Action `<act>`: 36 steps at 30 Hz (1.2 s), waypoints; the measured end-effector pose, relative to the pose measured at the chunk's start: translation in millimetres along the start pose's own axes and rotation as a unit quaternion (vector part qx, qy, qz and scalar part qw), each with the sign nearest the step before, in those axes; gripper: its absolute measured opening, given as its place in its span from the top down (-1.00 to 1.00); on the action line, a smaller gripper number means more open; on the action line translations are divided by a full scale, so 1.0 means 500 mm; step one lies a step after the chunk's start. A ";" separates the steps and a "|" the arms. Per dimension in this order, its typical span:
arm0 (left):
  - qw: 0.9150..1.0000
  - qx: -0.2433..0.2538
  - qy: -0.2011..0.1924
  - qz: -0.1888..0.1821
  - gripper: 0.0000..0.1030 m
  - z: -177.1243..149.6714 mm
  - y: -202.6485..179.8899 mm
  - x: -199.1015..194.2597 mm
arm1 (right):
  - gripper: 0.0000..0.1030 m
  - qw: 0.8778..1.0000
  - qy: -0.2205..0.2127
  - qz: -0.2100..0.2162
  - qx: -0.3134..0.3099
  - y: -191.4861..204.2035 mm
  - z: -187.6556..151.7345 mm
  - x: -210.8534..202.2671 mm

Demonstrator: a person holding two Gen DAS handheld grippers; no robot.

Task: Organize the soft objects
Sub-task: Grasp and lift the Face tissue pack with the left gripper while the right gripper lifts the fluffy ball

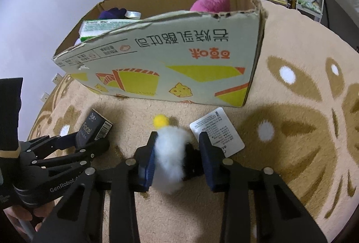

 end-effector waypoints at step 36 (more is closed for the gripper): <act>0.980 -0.026 -0.194 0.034 -0.03 0.040 0.030 -0.287 | 0.96 0.987 -0.158 0.017 -0.037 0.078 0.075 -0.247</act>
Point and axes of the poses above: each gripper's, at about its wrist camera, not at the fingertips, and x roughly the way its jaws point, y to its left, z to its top, the point moved 4 cm from there along x, roughly the way its jaws point, and after that the axes turned 1 degree about -x, right-handed, at the moved point
